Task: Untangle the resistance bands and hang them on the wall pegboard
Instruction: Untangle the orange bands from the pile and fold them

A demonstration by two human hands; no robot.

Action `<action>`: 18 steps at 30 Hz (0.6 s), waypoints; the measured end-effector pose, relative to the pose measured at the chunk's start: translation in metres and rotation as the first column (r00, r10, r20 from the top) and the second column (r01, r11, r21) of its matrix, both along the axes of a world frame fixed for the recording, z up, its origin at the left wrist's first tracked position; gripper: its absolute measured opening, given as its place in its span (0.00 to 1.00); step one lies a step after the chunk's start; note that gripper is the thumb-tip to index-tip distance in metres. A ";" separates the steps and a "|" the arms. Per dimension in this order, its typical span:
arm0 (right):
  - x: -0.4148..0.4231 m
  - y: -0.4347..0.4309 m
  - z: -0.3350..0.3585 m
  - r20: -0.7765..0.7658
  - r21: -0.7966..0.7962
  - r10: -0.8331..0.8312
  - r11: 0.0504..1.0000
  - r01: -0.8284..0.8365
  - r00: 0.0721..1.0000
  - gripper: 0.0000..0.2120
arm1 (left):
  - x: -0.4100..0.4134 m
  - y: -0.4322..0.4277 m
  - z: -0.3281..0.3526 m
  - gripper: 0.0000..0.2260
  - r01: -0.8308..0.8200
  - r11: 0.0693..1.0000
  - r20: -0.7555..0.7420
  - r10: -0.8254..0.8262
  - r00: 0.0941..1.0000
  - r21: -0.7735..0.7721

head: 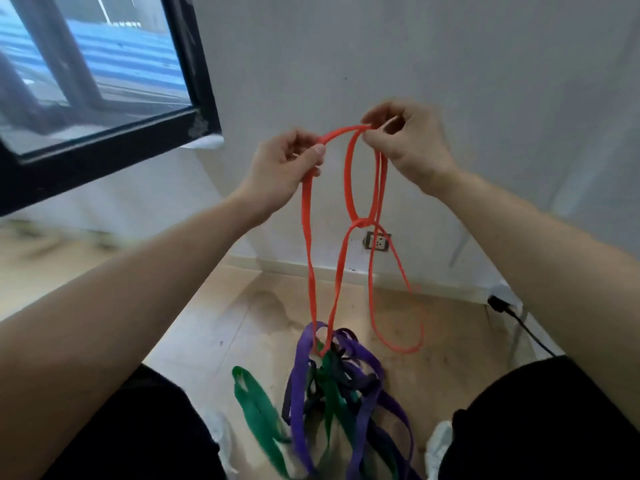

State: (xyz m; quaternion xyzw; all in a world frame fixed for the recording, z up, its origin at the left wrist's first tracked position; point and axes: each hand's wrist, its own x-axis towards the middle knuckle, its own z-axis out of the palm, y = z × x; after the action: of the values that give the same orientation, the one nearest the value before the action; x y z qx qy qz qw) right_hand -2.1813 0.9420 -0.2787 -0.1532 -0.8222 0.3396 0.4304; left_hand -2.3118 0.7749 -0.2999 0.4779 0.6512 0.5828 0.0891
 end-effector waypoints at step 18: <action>-0.040 0.063 -0.131 0.819 -0.117 0.091 0.993 0.009 0.567 0.19 | -0.061 0.087 -0.095 0.03 0.073 0.986 0.224 -0.038 0.974 -0.153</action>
State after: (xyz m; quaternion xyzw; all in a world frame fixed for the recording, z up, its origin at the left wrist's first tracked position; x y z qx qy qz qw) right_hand -2.2216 1.0046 -0.4096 -0.2975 -0.9116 0.2833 -0.0183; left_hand -2.3731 0.8616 -0.3948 0.4199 0.6682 0.5753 0.2151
